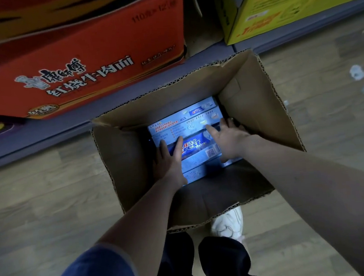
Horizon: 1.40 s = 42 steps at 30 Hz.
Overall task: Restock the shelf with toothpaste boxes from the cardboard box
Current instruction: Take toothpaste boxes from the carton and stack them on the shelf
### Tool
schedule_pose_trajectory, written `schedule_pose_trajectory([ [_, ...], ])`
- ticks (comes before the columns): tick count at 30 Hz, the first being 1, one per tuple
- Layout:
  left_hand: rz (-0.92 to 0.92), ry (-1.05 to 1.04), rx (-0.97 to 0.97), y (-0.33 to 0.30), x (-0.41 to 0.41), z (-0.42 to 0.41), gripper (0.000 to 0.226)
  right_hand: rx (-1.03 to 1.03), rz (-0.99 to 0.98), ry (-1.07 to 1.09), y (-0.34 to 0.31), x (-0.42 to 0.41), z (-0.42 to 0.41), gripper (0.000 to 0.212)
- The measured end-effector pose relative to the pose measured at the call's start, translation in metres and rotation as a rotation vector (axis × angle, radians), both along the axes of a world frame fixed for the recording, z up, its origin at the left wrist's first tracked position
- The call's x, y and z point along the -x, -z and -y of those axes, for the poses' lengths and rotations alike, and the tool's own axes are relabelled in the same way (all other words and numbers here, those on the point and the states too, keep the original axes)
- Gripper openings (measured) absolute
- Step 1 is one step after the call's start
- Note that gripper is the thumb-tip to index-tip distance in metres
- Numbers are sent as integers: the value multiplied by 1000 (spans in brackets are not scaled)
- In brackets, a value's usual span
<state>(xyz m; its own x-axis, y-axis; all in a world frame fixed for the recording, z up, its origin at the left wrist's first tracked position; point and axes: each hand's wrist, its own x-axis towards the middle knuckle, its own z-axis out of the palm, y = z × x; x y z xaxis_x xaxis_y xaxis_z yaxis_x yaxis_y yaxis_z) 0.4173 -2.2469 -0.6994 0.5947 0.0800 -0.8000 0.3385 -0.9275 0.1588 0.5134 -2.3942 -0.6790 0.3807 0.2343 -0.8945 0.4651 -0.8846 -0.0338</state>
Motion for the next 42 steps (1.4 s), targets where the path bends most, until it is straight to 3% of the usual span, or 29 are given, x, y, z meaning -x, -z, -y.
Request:
schedule_pose_trajectory([
  [7,2,-135,-36,10,-1,1,107,42,127,-64,4,-4,0,78],
  [12,37,-161,-65,9,0,1,85,26,101,-96,0,-17,-1,93],
  [19,58,-289,46,12,-1,-1,80,-129,-92,165,0,-16,-4,94],
  [23,71,-231,20,14,0,-1,79,-75,-52,47,4,-17,-1,90],
  [32,30,14,-38,8,5,3,117,-69,91,-62,10,-21,-4,59],
  [35,222,164,-54,6,8,2,111,-57,137,-100,13,-15,-5,57],
  [38,403,237,-34,6,13,1,96,-74,93,26,16,-10,-2,54],
  [42,333,185,34,-3,11,6,71,-186,-13,186,13,-10,9,54],
])
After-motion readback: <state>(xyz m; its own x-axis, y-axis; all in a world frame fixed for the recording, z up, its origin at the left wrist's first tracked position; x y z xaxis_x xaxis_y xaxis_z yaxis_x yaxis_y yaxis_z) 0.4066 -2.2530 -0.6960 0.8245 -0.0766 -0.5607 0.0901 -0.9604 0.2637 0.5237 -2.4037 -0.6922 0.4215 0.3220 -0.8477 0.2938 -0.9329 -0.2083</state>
